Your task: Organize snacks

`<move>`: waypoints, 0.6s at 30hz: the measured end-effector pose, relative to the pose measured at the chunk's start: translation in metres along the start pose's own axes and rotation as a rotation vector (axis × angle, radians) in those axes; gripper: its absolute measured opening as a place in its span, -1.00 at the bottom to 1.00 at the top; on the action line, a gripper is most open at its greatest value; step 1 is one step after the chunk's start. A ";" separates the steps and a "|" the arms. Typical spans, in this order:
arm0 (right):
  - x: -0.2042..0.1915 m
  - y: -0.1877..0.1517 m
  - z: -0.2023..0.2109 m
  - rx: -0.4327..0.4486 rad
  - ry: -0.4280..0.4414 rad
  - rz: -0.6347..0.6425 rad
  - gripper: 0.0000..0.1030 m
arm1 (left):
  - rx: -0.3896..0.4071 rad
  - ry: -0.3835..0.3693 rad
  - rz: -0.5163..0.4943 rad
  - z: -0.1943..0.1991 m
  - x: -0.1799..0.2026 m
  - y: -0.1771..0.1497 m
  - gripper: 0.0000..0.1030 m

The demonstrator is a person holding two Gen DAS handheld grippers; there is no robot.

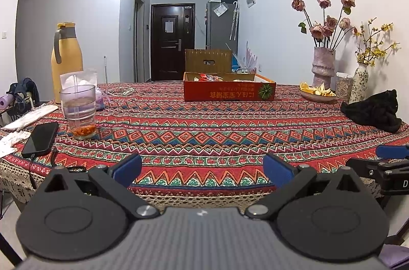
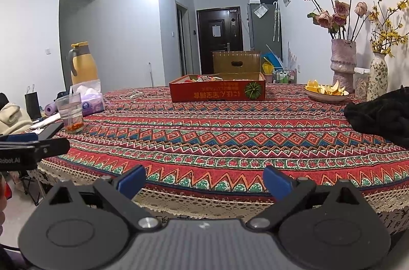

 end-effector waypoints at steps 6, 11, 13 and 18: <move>0.001 0.000 0.000 0.001 -0.002 0.005 0.91 | 0.001 0.001 0.000 0.000 0.000 0.000 1.00; 0.001 0.000 0.000 0.002 -0.003 0.006 0.91 | 0.001 0.000 0.000 0.000 0.000 0.000 1.00; 0.001 0.001 0.000 0.006 -0.005 0.011 0.91 | 0.002 0.001 0.000 0.000 0.000 0.000 1.00; 0.001 0.001 0.001 0.009 -0.004 0.013 0.91 | 0.001 0.000 0.000 -0.001 0.000 0.000 1.00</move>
Point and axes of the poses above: each gripper's, at about its wrist camera, not at the fingertips, and z roughly against the way its jaws point, x to its right, y to its top, the point moved 5 cm from there along -z, roughly the way its jaws point, and after that the axes turned 6 degrees about -x, right-handed, at the moved point
